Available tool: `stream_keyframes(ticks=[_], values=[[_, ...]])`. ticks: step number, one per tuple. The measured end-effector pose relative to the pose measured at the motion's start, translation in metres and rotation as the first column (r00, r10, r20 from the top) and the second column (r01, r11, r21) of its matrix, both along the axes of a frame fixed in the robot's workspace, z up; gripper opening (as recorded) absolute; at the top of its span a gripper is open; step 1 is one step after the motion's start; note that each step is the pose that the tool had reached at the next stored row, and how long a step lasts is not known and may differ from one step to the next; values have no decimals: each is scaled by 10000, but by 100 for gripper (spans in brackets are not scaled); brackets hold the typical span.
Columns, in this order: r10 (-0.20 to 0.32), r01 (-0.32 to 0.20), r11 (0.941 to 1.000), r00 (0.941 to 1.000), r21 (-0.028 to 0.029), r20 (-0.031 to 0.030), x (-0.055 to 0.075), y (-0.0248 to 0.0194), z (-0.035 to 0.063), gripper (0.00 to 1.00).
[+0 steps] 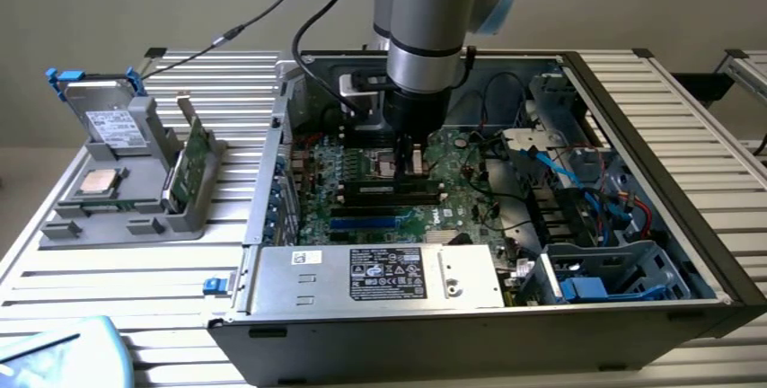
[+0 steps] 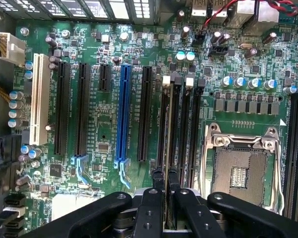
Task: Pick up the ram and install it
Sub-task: 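Insert the ram into the slot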
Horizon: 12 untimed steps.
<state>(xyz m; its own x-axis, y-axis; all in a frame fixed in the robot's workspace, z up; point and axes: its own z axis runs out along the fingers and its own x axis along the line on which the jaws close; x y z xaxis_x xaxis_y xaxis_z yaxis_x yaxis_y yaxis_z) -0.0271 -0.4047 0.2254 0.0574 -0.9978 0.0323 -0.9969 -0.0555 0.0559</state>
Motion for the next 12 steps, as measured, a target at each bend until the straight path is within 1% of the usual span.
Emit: stream_keyframes(ticks=[8, 12], values=[[2, -2, 10000, 10000, -3, -63, 2, -5, -20, 15], [2, -2, 10000, 10000, -4, -76, 25, -8, -22, 15]])
